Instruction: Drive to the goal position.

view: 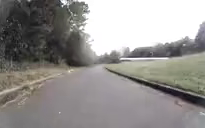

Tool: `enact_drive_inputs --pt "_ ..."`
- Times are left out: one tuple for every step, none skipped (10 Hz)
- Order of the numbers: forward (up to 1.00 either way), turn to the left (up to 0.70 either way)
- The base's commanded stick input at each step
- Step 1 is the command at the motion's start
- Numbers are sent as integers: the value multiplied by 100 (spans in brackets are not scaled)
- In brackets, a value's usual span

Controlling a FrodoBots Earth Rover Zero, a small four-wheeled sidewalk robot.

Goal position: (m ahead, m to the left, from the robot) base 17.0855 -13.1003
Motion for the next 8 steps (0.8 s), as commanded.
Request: enact_drive_inputs --pt "100 20" --pt "100 16" --pt "100 11" --pt "100 4" --pt "100 3" --pt "100 3" --pt "100 4" --pt "100 13"
